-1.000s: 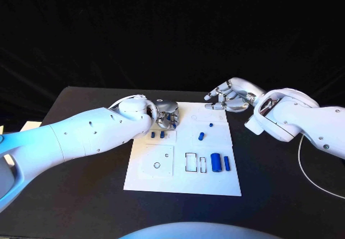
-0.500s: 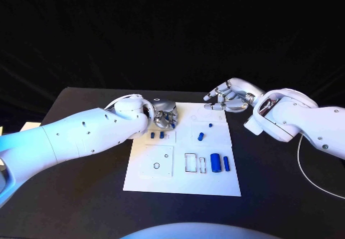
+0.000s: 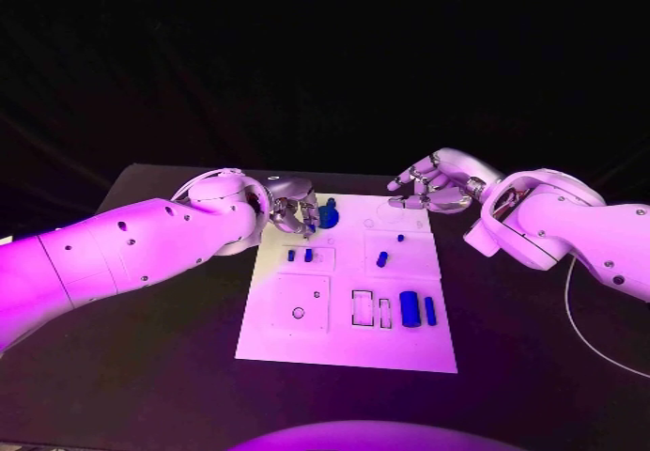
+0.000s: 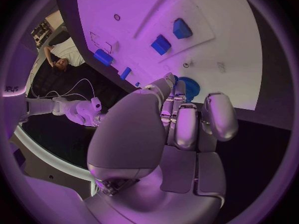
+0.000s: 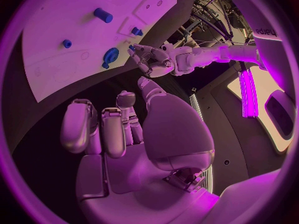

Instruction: Assemble the parts on the task board

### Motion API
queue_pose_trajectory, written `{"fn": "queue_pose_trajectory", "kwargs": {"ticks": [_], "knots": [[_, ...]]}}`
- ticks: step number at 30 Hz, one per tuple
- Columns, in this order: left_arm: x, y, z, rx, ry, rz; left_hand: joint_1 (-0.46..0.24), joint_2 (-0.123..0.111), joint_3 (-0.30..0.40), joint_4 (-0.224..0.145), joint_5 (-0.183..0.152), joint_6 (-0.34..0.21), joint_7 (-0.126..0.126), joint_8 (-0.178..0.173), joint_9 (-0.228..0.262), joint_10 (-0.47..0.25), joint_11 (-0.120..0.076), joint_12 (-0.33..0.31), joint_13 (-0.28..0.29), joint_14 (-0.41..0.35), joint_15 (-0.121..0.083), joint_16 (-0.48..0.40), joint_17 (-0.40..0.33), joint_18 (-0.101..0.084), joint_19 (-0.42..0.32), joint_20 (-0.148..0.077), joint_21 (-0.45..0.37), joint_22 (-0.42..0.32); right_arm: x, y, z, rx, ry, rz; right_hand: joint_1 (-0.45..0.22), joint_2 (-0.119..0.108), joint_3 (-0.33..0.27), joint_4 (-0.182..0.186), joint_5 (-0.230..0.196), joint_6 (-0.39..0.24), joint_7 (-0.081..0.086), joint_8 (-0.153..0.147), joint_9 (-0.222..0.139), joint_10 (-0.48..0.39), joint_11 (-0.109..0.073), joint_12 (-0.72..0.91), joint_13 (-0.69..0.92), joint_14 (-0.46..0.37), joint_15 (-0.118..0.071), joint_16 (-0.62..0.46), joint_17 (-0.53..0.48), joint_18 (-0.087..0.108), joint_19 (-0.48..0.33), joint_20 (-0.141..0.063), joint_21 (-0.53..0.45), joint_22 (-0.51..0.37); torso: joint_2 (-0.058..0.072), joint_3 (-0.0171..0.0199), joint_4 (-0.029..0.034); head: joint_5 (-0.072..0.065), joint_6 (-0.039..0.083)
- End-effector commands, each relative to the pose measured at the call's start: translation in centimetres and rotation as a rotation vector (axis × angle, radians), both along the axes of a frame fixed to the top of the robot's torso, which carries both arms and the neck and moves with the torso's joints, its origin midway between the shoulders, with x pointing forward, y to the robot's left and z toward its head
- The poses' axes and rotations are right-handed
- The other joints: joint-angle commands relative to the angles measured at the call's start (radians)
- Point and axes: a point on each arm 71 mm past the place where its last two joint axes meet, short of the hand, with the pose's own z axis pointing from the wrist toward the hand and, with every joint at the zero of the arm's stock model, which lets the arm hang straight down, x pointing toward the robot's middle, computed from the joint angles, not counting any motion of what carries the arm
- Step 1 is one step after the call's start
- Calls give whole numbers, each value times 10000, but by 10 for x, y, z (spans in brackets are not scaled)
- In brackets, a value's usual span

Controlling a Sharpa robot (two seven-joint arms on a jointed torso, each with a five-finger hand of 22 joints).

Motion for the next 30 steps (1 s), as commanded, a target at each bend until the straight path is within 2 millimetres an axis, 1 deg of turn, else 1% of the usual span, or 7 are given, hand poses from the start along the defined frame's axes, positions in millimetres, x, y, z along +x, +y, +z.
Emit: {"fn": "queue_pose_trajectory", "kwargs": {"ticks": [1, 6, 10, 11, 13, 23, 30], "knots": [[0, 4, -2, -9, 426, 190, -107, -18, 63, 2, 3, 37, -2, -36, -6, 37, 56, -47, -2, 136, 7, 42, -14, -114, 63, -16, 52, 9, -1, 1, 0, -16, -35, 110, 2, 121, 4, 38, 49, 17, -14, 43, -13, -50, 4, -24, 1, 521, 5, -46, 153, 96, -75, -21, -38, -16, 2, 5, 7, -6, -17], [2, 10, -5, 139, 578, 332, -118, -23, 67, 0, 4, 38, -4, -41, -7, 40, 55, -54, -3, 133, 7, 38, -24, -111, 58, -15, 41, 0, -1, 1, 0, -24, -38, 110, 2, 121, 4, 38, 49, 17, -14, 43, -13, -50, 4, -24, 1, 521, 5, -46, 153, 96, -75, -21, -38, -16, 7, -2, -1, 25, -21], [4, 11, -8, 242, 633, 384, -127, -26, 71, -1, 4, 38, -5, -45, -8, 41, 55, -61, -3, 127, 8, 25, -53, -107, 51, -15, 25, -15, -1, 1, -1, -24, -37, 120, 2, 121, 4, 38, 49, 17, -14, 43, -13, -50, 4, -24, 1, 521, 5, -46, 153, 96, -75, -21, -38, -16, 10, -2, -6, -14, -25], [4, 11, -8, 272, 643, 389, -128, -26, 71, -1, 4, 38, -5, -46, -8, 41, 55, -62, -3, 127, 8, 25, -54, -107, 51, -15, 24, -15, -1, 1, -1, -24, -36, 124, 2, 121, 4, 38, 49, 17, -14, 43, -13, -50, 4, -24, 1, 521, 5, -46, 153, 96, -75, -21, -38, -16, 10, -2, -12, 26, -50], [4, 11, -9, 318, 669, 392, -142, -32, 77, -4, 3, 35, -7, -54, -10, 39, 56, -74, -4, 121, 8, 15, -74, -101, 41, -15, 1, -34, -1, 1, -1, -24, -34, 128, 2, 121, 4, 38, 49, 17, -14, 43, -13, -50, 4, -24, 1, 521, 5, -46, 153, 96, -75, -21, -38, -16, 14, -1, -17, 35, -61], [6, 9, -15, 445, 757, 422, -154, -35, 84, -7, 3, 35, -7, -60, -12, 42, 55, -83, -4, 117, 8, 12, -82, -97, 33, -14, -15, -48, -1, 2, -1, -13, -43, 147, 2, 121, 4, 38, 49, 17, -14, 43, -13, -50, 4, -24, 1, 521, 5, -46, 153, 96, -75, -21, -38, -16, 6, 3, 4, 8, -96], [5, 5, -19, 508, 880, 336, -168, -30, 100, -14, 3, 47, -7, -63, -11, 60, 51, -90, 0, 111, 7, 3, -101, -92, 23, -14, -34, -62, -1, 2, -1, -14, -39, 153, 2, 121, 4, 38, 49, 17, -14, 43, -13, -50, 4, -24, 1, 521, 5, -46, 153, 96, -75, -21, -38, -16, 2, 4, -16, 8, -125]]}}
